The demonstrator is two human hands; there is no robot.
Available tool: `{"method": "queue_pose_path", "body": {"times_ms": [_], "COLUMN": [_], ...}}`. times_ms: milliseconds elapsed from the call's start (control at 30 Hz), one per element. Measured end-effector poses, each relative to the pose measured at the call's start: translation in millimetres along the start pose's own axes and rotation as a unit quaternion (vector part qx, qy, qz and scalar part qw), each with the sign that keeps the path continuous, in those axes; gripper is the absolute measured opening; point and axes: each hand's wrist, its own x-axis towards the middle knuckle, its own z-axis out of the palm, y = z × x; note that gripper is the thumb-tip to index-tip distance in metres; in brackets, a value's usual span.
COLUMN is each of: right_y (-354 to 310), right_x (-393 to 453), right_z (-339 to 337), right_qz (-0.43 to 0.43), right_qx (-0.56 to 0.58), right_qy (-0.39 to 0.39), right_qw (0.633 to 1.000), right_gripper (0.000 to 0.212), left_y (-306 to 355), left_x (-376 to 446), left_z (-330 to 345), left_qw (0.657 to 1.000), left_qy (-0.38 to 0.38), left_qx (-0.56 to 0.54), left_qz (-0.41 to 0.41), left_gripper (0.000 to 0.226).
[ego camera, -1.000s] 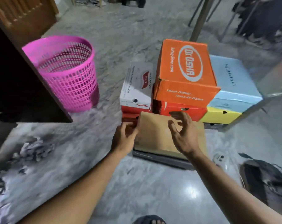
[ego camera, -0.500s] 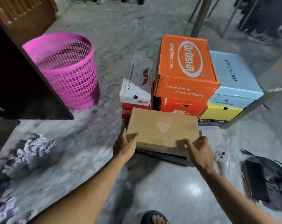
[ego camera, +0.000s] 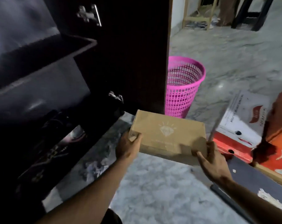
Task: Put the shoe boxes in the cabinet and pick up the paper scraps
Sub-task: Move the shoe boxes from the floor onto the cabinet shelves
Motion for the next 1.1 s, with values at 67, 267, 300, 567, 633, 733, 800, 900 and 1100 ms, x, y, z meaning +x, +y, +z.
{"method": "queue_pose_path", "body": {"times_ms": [67,267,300,567,633,733,800,900,1100], "right_y": [-35.3,-146.2,-162.7,-281.5,-300.9,-326.7,-337.8,-350.1,-350.5], "right_x": [19.6,74.5,83.1,103.1,102.5,94.7,90.0,81.9,73.4], "right_z": [20.6,99.4,112.8,235.6,268.3,314.1,341.8,378.7,427.5], "right_qz": [-0.043,-0.181,-0.202,-0.249,-0.250,-0.264,-0.276,-0.259,-0.253], "right_qx": [-0.005,0.001,-0.002,0.059,0.081,0.098,0.107,0.118,0.107], "right_qy": [-0.025,-0.091,-0.096,-0.152,-0.164,-0.231,-0.253,-0.273,-0.332], "right_qw": [0.999,0.979,0.975,0.955,0.951,0.931,0.921,0.919,0.903], "right_gripper": [0.041,0.056,0.054,0.050,0.048,0.043,0.043,0.048,0.051], "left_y": [-11.8,-54.7,-55.7,-106.9,-118.9,-144.0,-163.8,-191.5,-219.6], "left_x": [14.2,62.3,64.1,90.1,95.1,103.3,107.6,114.5,120.8], "left_z": [-31.8,-113.1,-123.4,-186.2,-203.2,-227.9,-239.9,-252.4,-258.1], "left_qw": [0.999,0.969,0.949,0.802,0.783,0.751,0.742,0.735,0.744], "left_qy": [0.037,0.189,0.230,0.445,0.489,0.548,0.572,0.605,0.603], "left_qx": [-0.025,-0.151,-0.207,-0.381,-0.363,-0.349,-0.322,-0.280,-0.239], "left_qz": [-0.011,-0.049,-0.063,-0.122,-0.130,-0.117,-0.132,-0.128,-0.158], "left_gripper": [0.043,0.068,0.063,0.050,0.052,0.075,0.075,0.062,0.067]}}
